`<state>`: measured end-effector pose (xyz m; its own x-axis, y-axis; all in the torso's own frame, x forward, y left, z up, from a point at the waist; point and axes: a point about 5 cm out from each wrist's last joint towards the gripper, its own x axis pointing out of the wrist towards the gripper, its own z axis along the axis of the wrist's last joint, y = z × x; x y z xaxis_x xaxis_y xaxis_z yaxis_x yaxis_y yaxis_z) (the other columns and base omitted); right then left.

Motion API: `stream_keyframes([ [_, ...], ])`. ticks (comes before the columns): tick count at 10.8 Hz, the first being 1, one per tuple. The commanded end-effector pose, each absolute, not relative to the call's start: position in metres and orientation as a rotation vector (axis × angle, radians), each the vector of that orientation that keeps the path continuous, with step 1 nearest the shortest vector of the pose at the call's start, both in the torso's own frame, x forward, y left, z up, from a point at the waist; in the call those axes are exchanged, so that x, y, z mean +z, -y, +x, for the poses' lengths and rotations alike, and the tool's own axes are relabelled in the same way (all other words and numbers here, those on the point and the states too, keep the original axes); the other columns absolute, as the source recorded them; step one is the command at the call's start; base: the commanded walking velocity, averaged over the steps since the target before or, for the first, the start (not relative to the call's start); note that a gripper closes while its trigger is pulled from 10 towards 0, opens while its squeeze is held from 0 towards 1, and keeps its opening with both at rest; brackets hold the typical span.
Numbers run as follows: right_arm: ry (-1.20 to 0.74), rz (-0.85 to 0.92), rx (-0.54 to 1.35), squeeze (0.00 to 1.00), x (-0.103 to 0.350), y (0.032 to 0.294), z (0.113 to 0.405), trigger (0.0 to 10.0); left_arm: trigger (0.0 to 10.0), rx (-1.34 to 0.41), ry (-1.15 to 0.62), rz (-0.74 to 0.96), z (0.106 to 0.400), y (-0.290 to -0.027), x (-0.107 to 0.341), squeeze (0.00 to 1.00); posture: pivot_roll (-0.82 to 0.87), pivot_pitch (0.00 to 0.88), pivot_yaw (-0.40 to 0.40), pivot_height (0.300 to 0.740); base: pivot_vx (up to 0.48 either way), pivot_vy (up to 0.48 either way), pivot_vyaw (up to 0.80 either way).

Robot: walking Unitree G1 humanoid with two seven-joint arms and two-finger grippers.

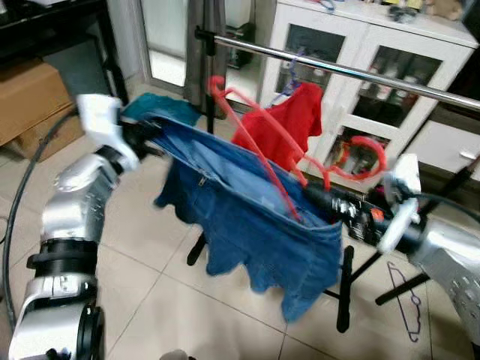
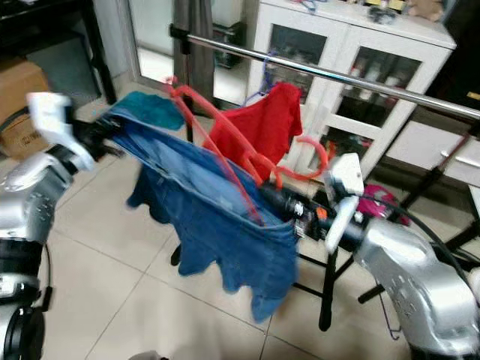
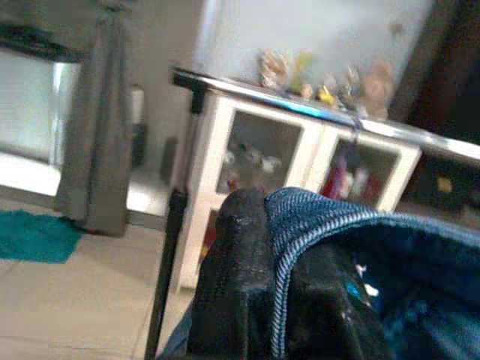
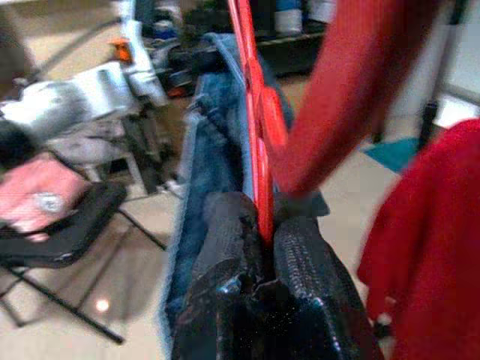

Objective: Hang hanger

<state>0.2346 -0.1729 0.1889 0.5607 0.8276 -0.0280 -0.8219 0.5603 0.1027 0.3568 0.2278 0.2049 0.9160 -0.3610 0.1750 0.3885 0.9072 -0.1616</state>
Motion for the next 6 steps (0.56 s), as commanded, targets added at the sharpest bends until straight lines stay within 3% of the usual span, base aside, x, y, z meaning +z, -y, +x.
stream_keyframes([
  [1, -0.099, 0.07, 0.949, 0.0, 0.187, 0.18, 0.232, 0.0, 0.0, -0.362, 0.207, -0.243, 0.358, -0.24, 0.222, 0.0, -0.07, 0.0, -0.085, 0.74, 0.0, 0.0, 0.0],
  [2, -0.059, 0.134, 0.833, 0.0, 0.191, 0.184, 0.243, 0.0, 0.0, -0.435, 0.136, -0.227, 0.357, -0.232, 0.214, 0.0, -0.07, 0.0, -0.085, 0.74, 0.0, 0.0, 0.0],
  [3, 0.021, 0.222, 0.665, 0.0, 0.199, 0.186, 0.261, 0.0, 0.0, -0.59, 0.043, -0.128, 0.348, -0.207, 0.198, 0.0, -0.07, 0.0, -0.083, 0.74, 0.0, 0.0, 0.0],
  [6, 0.221, 0.541, 0.53, 0.0, 0.217, 0.167, 0.276, 0.0, 0.0, -0.894, -0.008, -0.089, 0.319, -0.121, 0.183, 0.0, -0.06, 0.0, -0.089, 0.74, 0.0, 0.0, 0.0],
])
